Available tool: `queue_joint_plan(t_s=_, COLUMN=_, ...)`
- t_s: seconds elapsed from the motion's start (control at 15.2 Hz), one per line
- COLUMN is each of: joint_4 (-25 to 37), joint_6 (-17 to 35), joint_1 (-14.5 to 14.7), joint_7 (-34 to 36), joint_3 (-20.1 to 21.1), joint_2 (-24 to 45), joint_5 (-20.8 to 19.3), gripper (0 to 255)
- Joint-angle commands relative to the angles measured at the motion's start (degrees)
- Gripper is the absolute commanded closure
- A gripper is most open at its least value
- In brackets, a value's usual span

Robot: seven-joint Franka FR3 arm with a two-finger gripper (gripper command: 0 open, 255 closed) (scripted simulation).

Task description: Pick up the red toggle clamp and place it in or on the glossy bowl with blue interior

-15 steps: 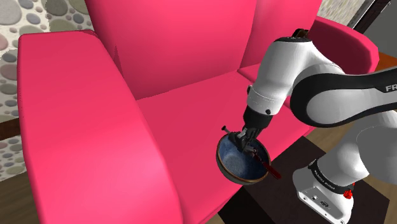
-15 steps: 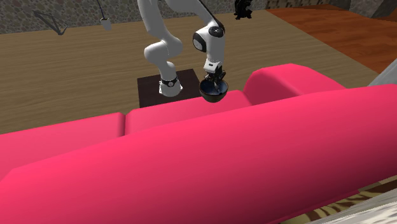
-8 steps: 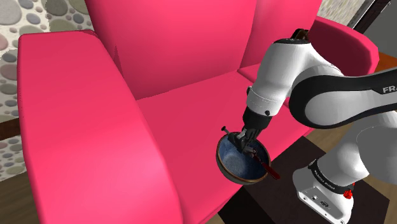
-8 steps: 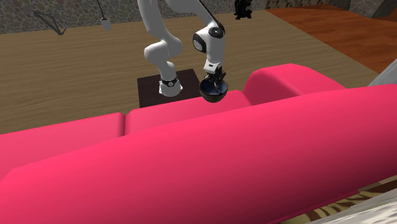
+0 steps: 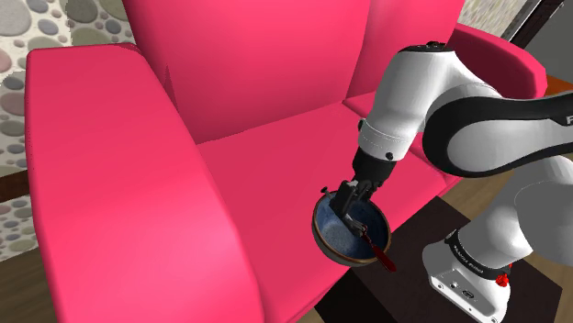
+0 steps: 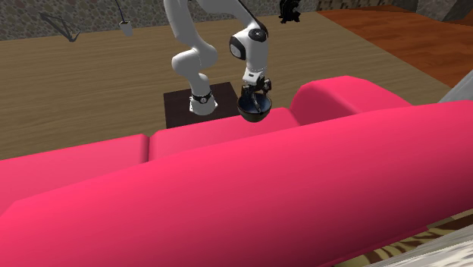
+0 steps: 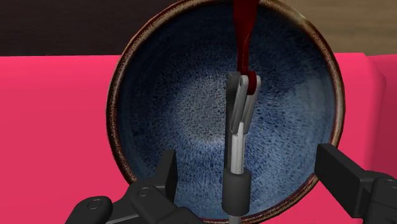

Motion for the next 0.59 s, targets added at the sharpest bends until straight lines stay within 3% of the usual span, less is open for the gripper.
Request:
queue_joint_plan(t_s=0.0, joint_4=2.1, joint_6=-4.5, joint_1=-0.5, joint_7=0.2, joint_3=-1.2, joint_2=-2.3, joint_5=-1.2, gripper=0)
queue_joint_plan(t_s=0.07, joint_4=3.1, joint_6=-6.4, joint_1=-0.7, joint_7=0.3, joint_3=-1.7, joint_2=-3.1, joint_5=-1.7, gripper=0)
queue_joint_plan(t_s=0.53, joint_4=3.1, joint_6=-6.4, joint_1=-0.7, joint_7=0.3, joint_3=-1.7, joint_2=-3.1, joint_5=-1.7, gripper=0)
